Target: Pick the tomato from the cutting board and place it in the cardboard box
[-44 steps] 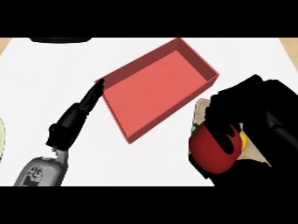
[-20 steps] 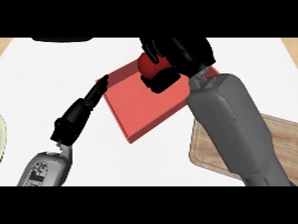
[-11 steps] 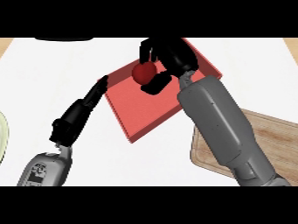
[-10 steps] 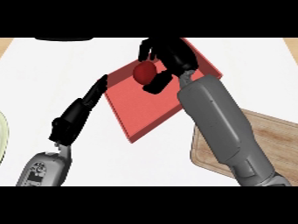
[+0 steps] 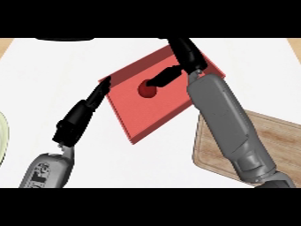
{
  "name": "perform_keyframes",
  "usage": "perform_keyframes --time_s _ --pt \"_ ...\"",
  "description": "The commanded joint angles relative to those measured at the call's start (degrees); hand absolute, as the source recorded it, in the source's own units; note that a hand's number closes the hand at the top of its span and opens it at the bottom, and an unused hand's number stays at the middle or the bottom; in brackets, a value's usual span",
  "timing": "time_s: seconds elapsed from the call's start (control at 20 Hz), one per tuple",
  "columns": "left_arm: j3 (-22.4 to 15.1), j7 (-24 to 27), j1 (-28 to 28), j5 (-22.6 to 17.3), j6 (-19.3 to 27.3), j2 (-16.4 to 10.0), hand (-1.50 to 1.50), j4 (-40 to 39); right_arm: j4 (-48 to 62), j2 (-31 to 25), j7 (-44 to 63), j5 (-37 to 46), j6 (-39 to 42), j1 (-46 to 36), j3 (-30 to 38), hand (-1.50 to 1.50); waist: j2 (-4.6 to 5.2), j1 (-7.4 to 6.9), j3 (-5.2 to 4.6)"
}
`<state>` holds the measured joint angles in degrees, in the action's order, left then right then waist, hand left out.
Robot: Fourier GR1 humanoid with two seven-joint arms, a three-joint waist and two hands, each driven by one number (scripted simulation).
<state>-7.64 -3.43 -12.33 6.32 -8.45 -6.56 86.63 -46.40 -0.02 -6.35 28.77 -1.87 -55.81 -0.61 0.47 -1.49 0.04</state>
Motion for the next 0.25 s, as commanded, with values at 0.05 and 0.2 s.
perform_keyframes --time_s 0.05,0.2 --pt "1.16 -0.08 -0.71 -0.31 -0.16 -0.62 0.00 0.55 0.03 0.02 -4.57 -12.31 0.07 0.37 8.60 -1.50 -0.13 0.28 0.03" --pt "2.86 -4.51 -3.15 -1.77 -0.20 -0.52 0.00 0.82 2.05 -4.85 -8.53 -16.12 5.94 1.11 14.11 -1.50 -0.08 0.96 0.04"
